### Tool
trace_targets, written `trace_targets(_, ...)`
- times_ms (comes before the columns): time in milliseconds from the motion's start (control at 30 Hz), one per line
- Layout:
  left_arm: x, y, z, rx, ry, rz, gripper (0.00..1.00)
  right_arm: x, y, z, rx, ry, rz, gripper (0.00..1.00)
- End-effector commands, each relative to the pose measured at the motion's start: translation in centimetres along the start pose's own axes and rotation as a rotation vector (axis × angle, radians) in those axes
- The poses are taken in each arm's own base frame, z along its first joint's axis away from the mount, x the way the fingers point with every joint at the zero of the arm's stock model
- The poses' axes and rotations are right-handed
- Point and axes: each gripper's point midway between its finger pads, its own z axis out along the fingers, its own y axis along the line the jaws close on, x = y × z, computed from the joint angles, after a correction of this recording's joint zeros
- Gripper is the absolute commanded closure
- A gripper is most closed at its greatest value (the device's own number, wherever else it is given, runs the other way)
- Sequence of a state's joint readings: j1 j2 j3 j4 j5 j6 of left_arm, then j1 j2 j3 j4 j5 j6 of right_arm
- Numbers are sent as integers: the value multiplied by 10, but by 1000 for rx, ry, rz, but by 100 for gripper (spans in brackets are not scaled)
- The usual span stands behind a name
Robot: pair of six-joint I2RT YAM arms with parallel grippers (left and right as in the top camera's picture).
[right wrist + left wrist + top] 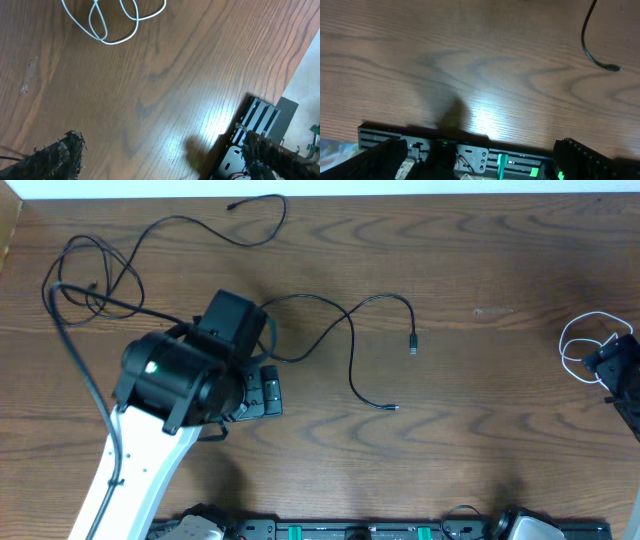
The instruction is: Untangle cables
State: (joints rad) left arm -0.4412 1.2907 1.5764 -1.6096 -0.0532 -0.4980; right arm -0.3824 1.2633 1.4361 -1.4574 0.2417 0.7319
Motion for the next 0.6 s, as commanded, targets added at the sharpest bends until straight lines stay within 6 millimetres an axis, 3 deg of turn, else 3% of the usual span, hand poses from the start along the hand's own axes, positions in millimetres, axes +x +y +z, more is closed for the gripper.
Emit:
trace_targets(0, 8, 12, -5, -30, -4, -18, 2, -2, -2, 0, 8, -8, 20, 1)
trace_targets(300, 14, 20, -7, -50, -10, -26, 2, -2, -2, 0, 8, -7, 20, 1)
trace_targets(567, 16, 19, 11, -67, 19, -37, 2, -2, -2, 0, 8, -8, 20, 1)
